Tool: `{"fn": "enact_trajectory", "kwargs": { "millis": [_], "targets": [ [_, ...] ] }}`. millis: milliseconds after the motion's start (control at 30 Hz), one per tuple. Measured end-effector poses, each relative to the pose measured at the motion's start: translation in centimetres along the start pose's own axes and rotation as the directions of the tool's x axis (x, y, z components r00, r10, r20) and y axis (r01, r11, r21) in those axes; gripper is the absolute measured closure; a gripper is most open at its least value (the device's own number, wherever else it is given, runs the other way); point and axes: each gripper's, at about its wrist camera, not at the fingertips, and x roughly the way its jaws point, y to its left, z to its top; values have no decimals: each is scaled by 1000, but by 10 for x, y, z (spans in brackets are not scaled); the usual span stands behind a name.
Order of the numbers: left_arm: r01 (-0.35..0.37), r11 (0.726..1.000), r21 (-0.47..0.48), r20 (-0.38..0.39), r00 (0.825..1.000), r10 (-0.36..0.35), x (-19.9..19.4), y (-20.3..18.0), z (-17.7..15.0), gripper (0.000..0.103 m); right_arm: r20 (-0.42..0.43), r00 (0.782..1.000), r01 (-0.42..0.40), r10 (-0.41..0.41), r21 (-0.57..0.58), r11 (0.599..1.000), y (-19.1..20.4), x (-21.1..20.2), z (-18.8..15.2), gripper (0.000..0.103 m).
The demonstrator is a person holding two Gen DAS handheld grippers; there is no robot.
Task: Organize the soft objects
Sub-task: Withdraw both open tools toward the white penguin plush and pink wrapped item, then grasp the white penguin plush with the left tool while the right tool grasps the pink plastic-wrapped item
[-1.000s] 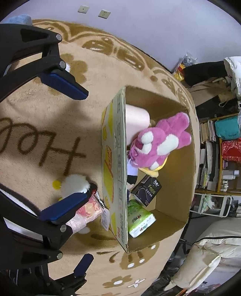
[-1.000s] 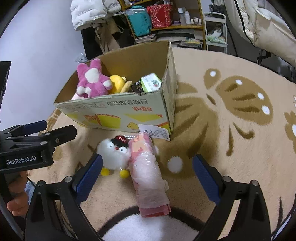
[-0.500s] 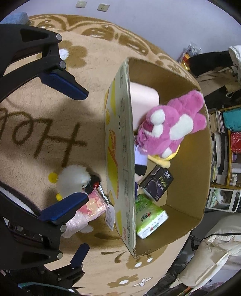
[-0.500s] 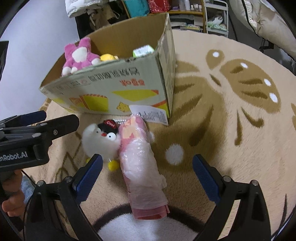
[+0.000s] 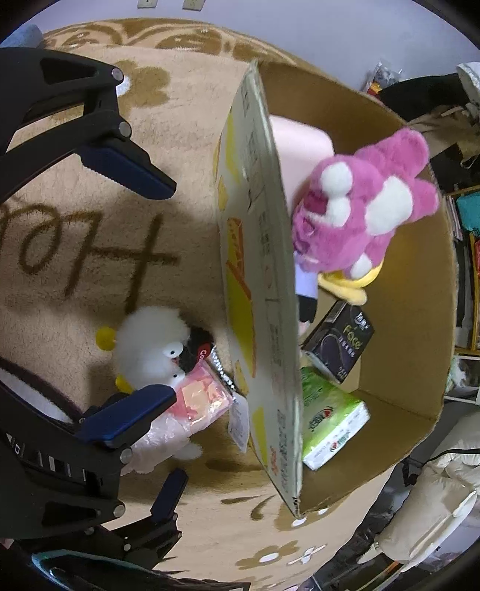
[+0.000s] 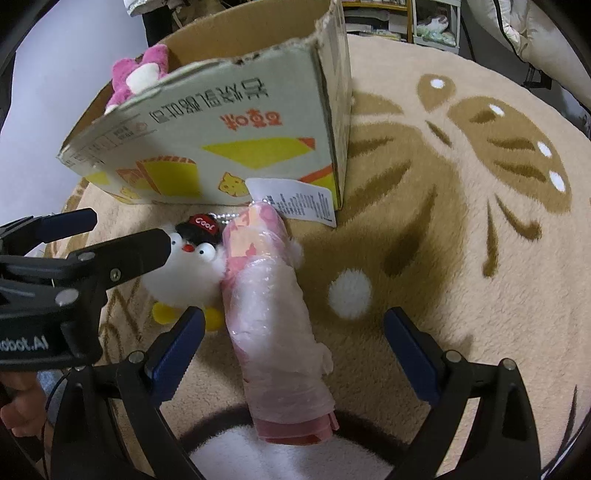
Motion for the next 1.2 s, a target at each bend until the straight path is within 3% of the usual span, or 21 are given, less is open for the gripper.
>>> {"fn": "enact_trajectory", "kwargs": {
  "millis": [600, 867, 1033, 1200],
  "targets": [
    [-18, 998, 68, -27, 999, 20, 34, -15, 0, 6, -6, 999, 46, -47, -70, 996, 26, 21, 5, 3],
    [62, 998, 4, -84, 995, -62, 53, -13, -4, 24, -6, 998, 59, -60, -76, 995, 32, 26, 5, 7],
    [45, 999, 20, -83, 996, -43, 58, -15, -5, 43, -4, 997, 79, -80, -75, 994, 29, 25, 4, 16],
    [-4, 1000, 27, -83, 997, 6, 60, -15, -6, 63, -2, 995, 96, -97, -93, 991, 32, 25, 2, 17]
  ]
}}
